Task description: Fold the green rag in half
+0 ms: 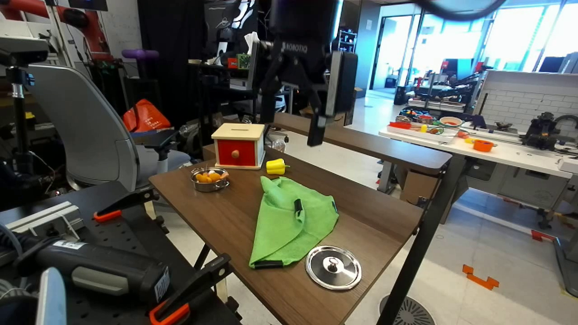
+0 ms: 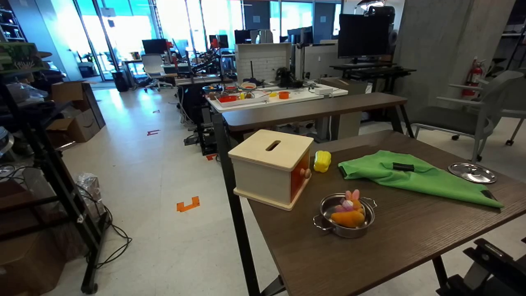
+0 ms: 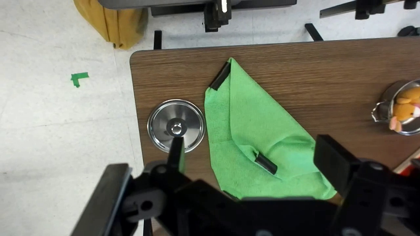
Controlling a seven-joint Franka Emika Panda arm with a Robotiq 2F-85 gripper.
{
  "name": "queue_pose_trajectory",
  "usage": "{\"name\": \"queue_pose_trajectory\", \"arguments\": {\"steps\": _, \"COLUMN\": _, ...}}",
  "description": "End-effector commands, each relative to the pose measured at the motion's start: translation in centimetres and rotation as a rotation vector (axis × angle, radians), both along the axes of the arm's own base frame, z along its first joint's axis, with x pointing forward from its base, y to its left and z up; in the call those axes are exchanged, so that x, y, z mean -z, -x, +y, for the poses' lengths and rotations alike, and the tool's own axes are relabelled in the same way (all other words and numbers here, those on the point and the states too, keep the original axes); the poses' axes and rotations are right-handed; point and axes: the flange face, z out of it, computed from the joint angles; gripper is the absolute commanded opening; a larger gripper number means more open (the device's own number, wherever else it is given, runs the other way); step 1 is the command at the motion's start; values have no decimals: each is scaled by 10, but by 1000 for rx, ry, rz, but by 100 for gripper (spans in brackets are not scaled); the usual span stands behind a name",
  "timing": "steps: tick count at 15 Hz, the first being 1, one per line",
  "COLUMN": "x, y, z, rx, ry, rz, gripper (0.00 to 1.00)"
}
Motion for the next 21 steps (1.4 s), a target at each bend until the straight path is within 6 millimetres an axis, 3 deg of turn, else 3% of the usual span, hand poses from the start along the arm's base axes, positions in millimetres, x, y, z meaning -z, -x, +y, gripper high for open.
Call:
{"name": "queue_pose_trajectory", "arguments": {"steps": 1, "x": 53, "y": -7, "z": -2, "rx": 53, "ry": 19, "rz": 0, "gripper": 100}}
{"name": "queue_pose_trajectory", "arguments": {"steps": 5, "x": 111, "y": -10, "z": -10, "rx": 112, "ry": 30, "rz": 14, "gripper": 100}}
{"name": "queue_pose_trajectory", "arguments": {"steps": 8, "x": 144, "y": -10, "z": -3, "rx": 105, "ry": 16, "rz": 63, "gripper": 100}}
{"name": "queue_pose_trajectory", "arguments": {"steps": 15, "x": 191, "y": -18, "z": -8, "rx": 135, "ry": 67, "rz": 41, "gripper": 100}}
{"name": "queue_pose_trajectory", "arguments": {"steps": 20, "x": 214, "y": -16, "z": -8, "rx": 147, "ry": 89, "rz": 42, "gripper": 100}}
{"name": "queue_pose_trajectory", "arguments": {"steps": 21, "x": 218, "y": -16, "z": -7, "rx": 145, "ry": 88, "rz": 49, "gripper": 93}}
